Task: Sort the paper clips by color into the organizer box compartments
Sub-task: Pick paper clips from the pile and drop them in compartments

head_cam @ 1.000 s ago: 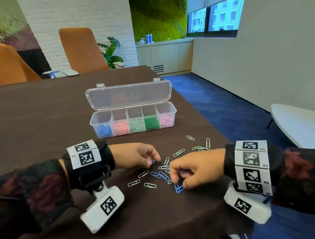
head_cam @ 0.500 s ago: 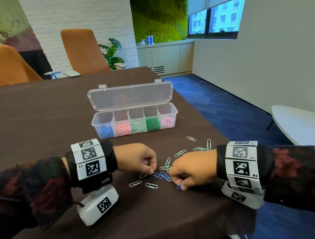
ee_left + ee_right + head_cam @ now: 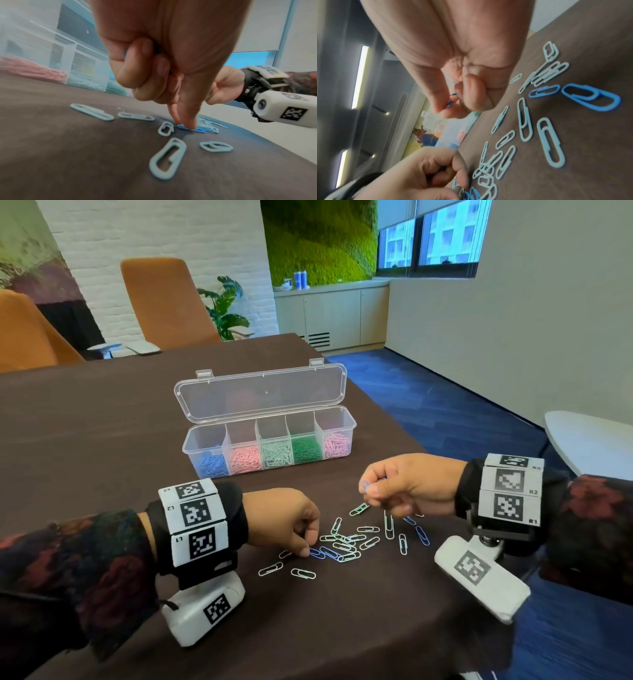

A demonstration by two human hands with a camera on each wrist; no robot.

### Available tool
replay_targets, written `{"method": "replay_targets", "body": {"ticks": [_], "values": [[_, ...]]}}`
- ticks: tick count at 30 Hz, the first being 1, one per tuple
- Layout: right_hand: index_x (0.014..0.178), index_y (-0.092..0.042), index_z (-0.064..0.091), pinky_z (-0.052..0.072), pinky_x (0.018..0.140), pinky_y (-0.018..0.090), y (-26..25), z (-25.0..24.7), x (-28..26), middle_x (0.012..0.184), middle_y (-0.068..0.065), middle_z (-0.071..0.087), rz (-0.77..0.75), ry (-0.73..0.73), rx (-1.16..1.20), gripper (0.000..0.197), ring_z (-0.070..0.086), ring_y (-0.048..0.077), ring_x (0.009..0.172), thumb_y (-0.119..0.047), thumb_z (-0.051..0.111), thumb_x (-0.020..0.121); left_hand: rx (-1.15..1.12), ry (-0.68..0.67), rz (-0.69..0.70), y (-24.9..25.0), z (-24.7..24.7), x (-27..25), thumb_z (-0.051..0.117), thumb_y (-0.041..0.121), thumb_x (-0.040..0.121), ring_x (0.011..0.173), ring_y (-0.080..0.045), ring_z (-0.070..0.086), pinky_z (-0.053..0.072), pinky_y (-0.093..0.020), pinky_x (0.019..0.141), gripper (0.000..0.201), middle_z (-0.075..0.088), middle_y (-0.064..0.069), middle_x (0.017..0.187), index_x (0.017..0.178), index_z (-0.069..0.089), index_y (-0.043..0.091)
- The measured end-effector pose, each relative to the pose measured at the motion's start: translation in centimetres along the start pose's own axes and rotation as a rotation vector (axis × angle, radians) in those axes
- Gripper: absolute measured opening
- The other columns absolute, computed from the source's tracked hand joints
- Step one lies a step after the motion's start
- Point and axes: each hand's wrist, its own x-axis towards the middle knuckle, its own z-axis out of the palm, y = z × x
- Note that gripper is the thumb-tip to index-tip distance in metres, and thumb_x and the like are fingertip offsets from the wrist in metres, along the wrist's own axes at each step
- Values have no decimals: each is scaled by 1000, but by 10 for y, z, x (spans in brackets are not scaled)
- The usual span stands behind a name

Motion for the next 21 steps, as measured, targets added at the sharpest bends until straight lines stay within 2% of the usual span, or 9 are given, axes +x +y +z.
{"method": "replay_targets", "body": {"ticks": [2,5,8,10,11,13,15,18,21], "values": [[89,-7,57,28,38,14,2,-3,2,65,5,48,36,61,121,15,35,6,45,3,47,92,19,18,0,2,0,0,70,23,83,56,1,44,31,-10,52,21,45,13,67,98,58,16],[100,-3,57,31,40,18,4,-5,5,63,5,46,82,126,343,27,37,10,49,4,33,93,59,38,2,7,2,3,71,26,82,59,-2,41,29,-11,51,24,42,12,68,95,52,21],[96,-2,57,33,40,20,2,-3,6,65,6,46,122,151,446,24,42,14,51,-2,33,92,94,11,31,13,3,7,68,22,84,58,-4,41,29,-11,50,16,43,12,66,94,58,14],[90,-4,57,31,38,19,2,-2,6,65,5,45,138,165,432,24,40,13,49,-8,35,94,113,-13,49,13,3,8,65,20,87,56,-5,41,29,-11,50,10,44,11,63,83,57,16],[86,-5,57,28,38,18,1,-2,5,64,4,43,143,172,388,22,36,12,48,-9,37,94,123,-20,57,11,3,8,63,20,88,56,-5,40,28,-12,51,15,44,10,63,76,53,19],[78,-9,55,21,38,16,0,-2,2,61,1,38,136,182,190,15,29,9,47,-8,47,90,142,-15,74,9,4,6,60,21,89,57,-6,40,29,-15,54,26,44,10,64,69,43,25],[73,-13,56,20,39,16,0,-6,-5,59,-1,39,90,162,-183,12,28,8,45,-8,57,84,140,7,104,9,6,4,59,22,90,60,-8,41,31,-18,57,28,46,10,67,69,40,26],[76,-23,59,32,47,17,-1,-12,-16,53,-9,44,16,32,-746,18,35,6,45,-7,64,82,139,32,147,15,6,5,60,22,89,71,-13,44,31,-25,60,20,52,5,77,78,44,24],[79,-35,57,33,54,14,-1,-15,-23,52,-10,40,15,-118,-1022,29,38,4,50,-8,68,81,147,25,144,20,5,10,63,21,88,73,-15,43,26,-27,58,17,46,10,73,91,46,20]]}}
